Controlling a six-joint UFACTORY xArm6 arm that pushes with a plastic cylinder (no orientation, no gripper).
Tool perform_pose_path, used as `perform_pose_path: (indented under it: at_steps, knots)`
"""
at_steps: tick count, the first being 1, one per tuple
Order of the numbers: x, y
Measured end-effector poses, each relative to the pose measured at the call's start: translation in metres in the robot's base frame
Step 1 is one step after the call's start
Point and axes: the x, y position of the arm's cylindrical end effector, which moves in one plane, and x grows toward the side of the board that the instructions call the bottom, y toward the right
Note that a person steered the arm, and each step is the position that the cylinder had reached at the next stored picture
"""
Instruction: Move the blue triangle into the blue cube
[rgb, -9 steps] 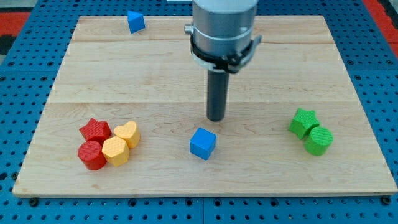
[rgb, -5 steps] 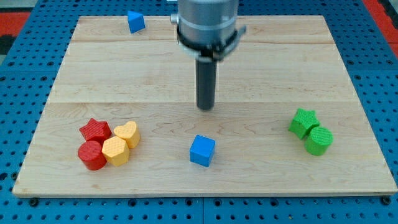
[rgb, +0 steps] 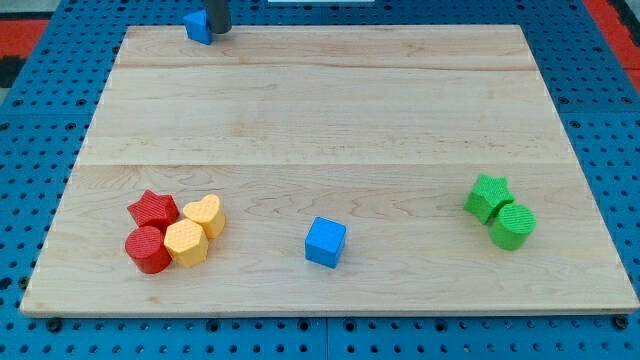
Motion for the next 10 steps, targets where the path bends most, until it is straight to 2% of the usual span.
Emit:
perform_pose_path:
  at_steps: [2, 3, 4, 5, 8, 9, 10]
  knots:
    - [0.003, -0.011]
    - [0.082, -0.038]
    - [0.103, -0.098]
    - [0.074, -0.159]
    - [0.000, -0.159]
    - [0.000, -0.155]
    - [0.000, -0.122]
